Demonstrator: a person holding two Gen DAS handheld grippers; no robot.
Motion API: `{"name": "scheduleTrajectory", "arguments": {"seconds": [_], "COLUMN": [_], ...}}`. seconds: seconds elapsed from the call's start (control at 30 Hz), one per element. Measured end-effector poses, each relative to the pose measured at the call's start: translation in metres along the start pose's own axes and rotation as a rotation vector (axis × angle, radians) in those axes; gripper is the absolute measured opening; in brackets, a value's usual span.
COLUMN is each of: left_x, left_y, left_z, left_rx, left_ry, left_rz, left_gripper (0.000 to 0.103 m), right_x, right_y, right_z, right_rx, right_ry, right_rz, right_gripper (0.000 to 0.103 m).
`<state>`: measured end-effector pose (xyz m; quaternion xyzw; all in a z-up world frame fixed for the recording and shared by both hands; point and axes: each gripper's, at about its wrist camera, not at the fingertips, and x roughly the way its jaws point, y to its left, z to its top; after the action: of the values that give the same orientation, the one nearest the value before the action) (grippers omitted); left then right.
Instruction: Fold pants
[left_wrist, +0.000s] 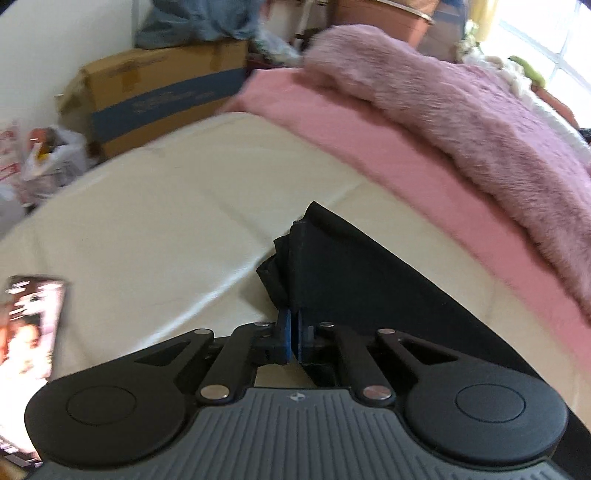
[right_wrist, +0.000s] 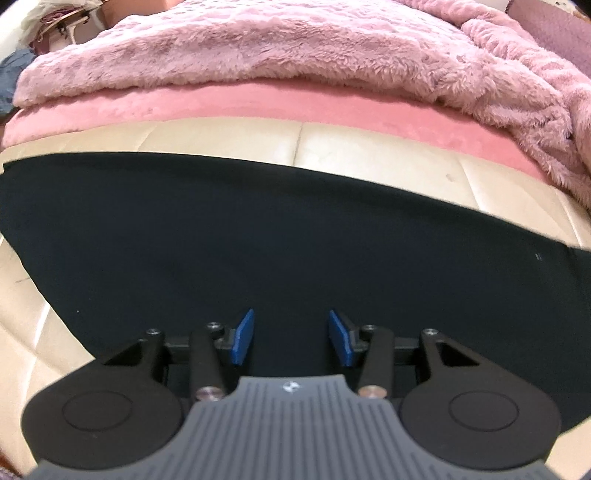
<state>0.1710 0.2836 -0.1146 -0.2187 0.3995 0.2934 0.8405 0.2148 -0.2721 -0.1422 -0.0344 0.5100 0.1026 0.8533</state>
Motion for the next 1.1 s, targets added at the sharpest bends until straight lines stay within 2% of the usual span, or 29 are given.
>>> {"name": "scheduleTrajectory", "arguments": {"seconds": [0.1, 0.23, 0.3, 0.37, 0.47, 0.6, 0.8, 0.9, 1.0, 1.1], "left_x": [-0.015, -0.041, -0.054, -0.069, -0.099, -0.139, -0.169, -0.164, -0.145, -0.125], "left_y": [0.023, 0.034, 0.031, 0.021, -0.002, -0.056, -0.141, -0.184, -0.213, -0.220], "left_z": [-0.003, -0.002, -0.001, -0.001, -0.003, -0.016, -0.066, -0.112, -0.170, -0.223], "left_rx": [-0.049, -0.064, -0.052, -0.026, 0.036, 0.191, 0.446, 0.616, 0.812, 0.976], "left_ry": [-0.006, -0.061, -0.095, -0.137, -0.218, -0.325, -0.409, -0.377, -0.281, -0.165], "left_rz": [0.015, 0.002, -0.018, -0.044, -0.113, -0.180, -0.269, -0.307, -0.340, -0.354], "left_gripper": [0.003, 0.002, 0.002, 0.002, 0.002, 0.002, 0.002, 0.002, 0.002, 0.003], "right_x": [-0.011, -0.022, -0.021, -0.012, -0.016, -0.027, -0.040, -0.045, -0.049, -0.050], "right_y": [0.003, 0.012, 0.017, 0.022, 0.026, 0.028, 0.032, 0.032, 0.031, 0.030], "right_z": [-0.011, -0.024, -0.030, -0.035, -0.038, -0.041, -0.042, -0.043, -0.045, -0.047], "right_rx": [0.007, -0.007, -0.011, -0.011, -0.004, 0.007, 0.012, 0.010, 0.017, 0.023], "right_ry": [-0.008, -0.013, 0.000, 0.055, 0.036, 0.001, -0.034, -0.040, -0.042, -0.037], "right_rz": [0.043, 0.107, 0.136, 0.142, 0.134, 0.152, 0.166, 0.170, 0.172, 0.178], "right_gripper": [0.041, 0.028, 0.027, 0.027, 0.028, 0.028, 0.028, 0.028, 0.028, 0.028]}}
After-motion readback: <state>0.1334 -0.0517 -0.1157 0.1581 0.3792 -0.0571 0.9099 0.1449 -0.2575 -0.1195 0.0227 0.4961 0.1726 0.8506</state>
